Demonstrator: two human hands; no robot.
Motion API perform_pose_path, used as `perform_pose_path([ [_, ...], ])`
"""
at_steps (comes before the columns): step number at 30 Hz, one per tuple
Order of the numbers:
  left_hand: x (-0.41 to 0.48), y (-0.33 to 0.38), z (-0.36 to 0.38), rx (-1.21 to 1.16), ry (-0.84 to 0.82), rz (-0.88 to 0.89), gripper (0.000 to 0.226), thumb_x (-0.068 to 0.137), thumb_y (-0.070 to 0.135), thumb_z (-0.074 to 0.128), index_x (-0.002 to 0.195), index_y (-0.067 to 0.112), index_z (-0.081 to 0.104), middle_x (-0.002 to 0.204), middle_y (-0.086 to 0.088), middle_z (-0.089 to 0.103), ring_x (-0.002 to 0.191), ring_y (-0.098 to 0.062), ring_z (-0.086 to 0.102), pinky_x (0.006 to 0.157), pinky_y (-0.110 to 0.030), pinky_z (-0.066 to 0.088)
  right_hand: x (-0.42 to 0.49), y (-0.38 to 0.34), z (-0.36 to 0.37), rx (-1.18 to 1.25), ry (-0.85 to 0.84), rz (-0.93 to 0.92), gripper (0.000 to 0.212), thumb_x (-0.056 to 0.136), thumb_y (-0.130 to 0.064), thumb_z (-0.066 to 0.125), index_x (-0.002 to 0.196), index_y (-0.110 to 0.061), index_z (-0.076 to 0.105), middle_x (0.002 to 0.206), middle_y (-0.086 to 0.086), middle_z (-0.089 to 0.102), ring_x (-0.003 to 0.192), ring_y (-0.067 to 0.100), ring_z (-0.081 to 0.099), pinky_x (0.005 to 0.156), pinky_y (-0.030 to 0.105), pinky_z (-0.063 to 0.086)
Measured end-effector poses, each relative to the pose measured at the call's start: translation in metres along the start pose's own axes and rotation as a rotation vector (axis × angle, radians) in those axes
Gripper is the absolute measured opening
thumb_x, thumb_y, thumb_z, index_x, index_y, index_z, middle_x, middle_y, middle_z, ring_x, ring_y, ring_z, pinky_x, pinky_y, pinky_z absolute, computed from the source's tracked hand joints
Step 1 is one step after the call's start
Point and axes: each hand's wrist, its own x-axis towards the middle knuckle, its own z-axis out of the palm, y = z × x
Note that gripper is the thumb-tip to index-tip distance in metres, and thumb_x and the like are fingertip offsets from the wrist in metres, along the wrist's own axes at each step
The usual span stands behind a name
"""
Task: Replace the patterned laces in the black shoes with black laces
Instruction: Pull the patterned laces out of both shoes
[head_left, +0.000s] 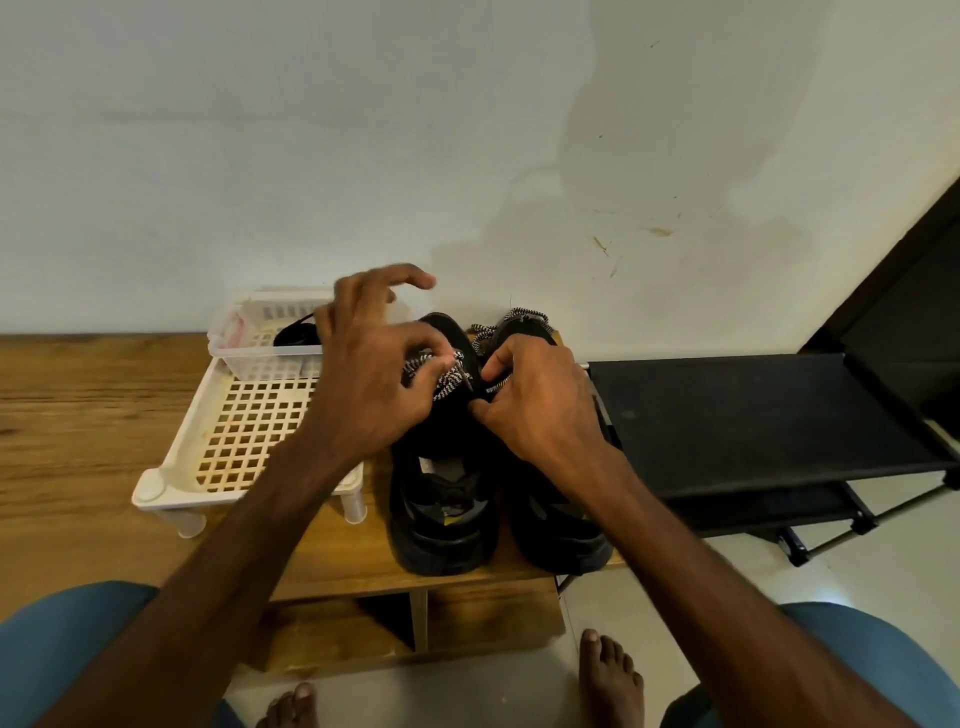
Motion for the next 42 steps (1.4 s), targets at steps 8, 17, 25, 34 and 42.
perform_pose_path([
  [8,0.007,-0.018,-0.018,0.014,0.207,-0.431,0.026,0.084,0.031,0.079,0.108,0.024,0.076,0.144,0.002,0.050,0.130,-0.025,0.039,0.100,-0.029,0.031,0.000,0.001,-0.002,-0.016,0.010,0.001,0.030,0.082,-0.029,0.086,0.091,-0.032,0.058,0.088,-0.009,0.064,0.088,0.013,0.068,0.079,0.029,0.056],
  [17,0.000,0.009,-0.004,0.152,-0.119,-0.233,0.011,0.079,0.034,0.075,0.089,0.029,0.073,0.096,0.008,0.069,0.102,-0.018,0.054,0.085,-0.039,0.039,-0.006,-0.006,0.010,-0.155,0.032,-0.128,0.038,0.087,-0.021,0.078,0.120,-0.022,0.060,0.111,0.000,0.065,0.104,0.019,0.064,0.084,0.033,0.055],
  [25,0.000,0.009,-0.015,-0.011,-0.341,-0.392,0.011,0.074,0.026,0.078,0.070,0.026,0.067,0.062,0.011,0.066,0.063,-0.007,0.065,0.072,-0.033,0.058,0.004,-0.021,0.025,-0.239,0.070,-0.360,0.027,0.088,-0.016,0.075,0.115,-0.022,0.074,0.118,0.005,0.053,0.115,0.023,0.051,0.078,0.039,0.055],
  [34,0.003,0.003,-0.021,-0.084,-0.307,-0.448,0.006,0.081,0.013,0.077,0.078,0.017,0.081,0.063,0.009,0.069,0.056,-0.007,0.065,0.060,-0.023,0.056,0.012,-0.015,0.026,-0.158,0.096,-0.357,0.016,0.086,-0.028,0.079,0.098,-0.018,0.081,0.107,0.000,0.062,0.096,0.017,0.061,0.075,0.039,0.058],
  [42,0.004,0.000,-0.021,-0.089,-0.301,-0.464,0.010,0.082,0.017,0.079,0.072,0.019,0.080,0.054,0.012,0.064,0.052,-0.005,0.062,0.059,-0.019,0.050,0.013,0.008,-0.015,0.086,0.168,-0.022,0.004,0.081,-0.026,0.082,0.084,-0.028,0.081,0.080,-0.014,0.072,0.080,0.005,0.069,0.074,0.027,0.061],
])
